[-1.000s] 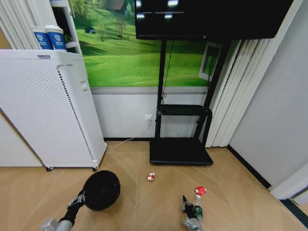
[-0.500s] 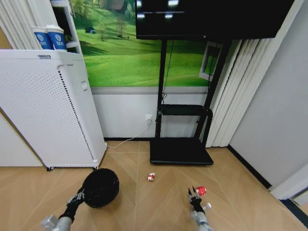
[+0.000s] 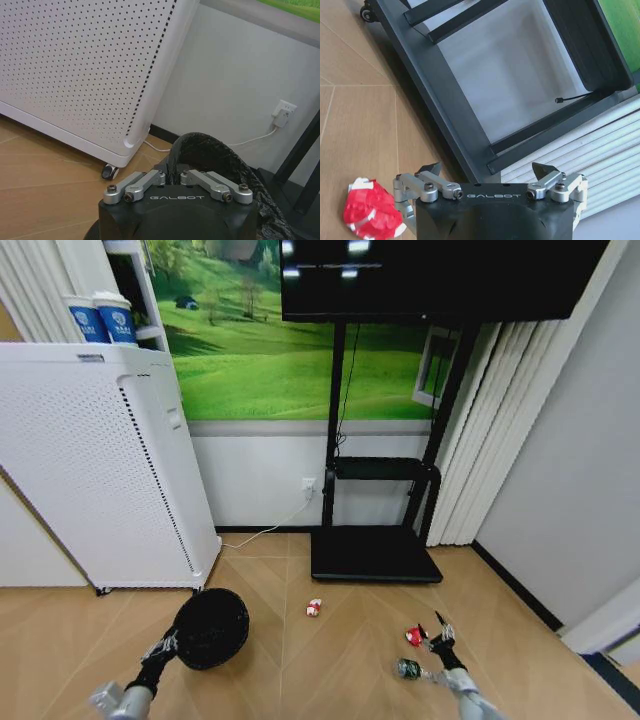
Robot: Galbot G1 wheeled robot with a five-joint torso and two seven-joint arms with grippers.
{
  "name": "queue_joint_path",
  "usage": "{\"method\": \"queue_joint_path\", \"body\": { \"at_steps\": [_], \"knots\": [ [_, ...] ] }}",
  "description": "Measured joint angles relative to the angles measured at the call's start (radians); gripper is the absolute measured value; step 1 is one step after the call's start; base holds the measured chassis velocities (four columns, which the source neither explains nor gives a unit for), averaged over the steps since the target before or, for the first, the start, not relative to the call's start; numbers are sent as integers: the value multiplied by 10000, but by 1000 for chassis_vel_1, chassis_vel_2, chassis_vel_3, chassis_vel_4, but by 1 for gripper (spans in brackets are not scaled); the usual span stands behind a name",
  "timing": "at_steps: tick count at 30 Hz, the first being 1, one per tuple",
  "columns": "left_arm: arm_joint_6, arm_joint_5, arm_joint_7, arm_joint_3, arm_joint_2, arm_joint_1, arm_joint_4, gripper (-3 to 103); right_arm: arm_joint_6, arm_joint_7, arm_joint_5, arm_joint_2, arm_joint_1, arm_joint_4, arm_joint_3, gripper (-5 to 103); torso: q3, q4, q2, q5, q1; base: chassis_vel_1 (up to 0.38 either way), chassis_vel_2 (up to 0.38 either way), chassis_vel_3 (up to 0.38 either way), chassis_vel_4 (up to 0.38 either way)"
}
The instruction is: Pick up the trash bin and place the garbage on the floor into it.
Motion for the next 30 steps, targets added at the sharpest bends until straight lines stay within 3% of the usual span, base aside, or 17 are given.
{"method": "queue_joint_path", "body": {
  "at_steps": [13,19,24,30],
  "knots": [
    [-35,45,62,30,-174,-53,148,7,234,27,-832,-321,-1252,532,1562,100,0,1,0,2,0,0,0,0,0],
    [-64,107,83,97,-216,-136,244,7,238,57,-853,-647,-2488,1642,2560,100,-1,1,1,-1,0,0,0,0,0],
    [-64,153,83,180,-249,-212,256,7,483,-27,-1386,-514,-3045,1642,3303,100,-1,-6,1,-3,0,0,0,0,0],
    [-64,208,81,207,-260,-220,242,7,842,-234,-2109,-401,-3285,1981,3294,100,0,5,0,-1,0,0,0,0,0]
  ]
}}
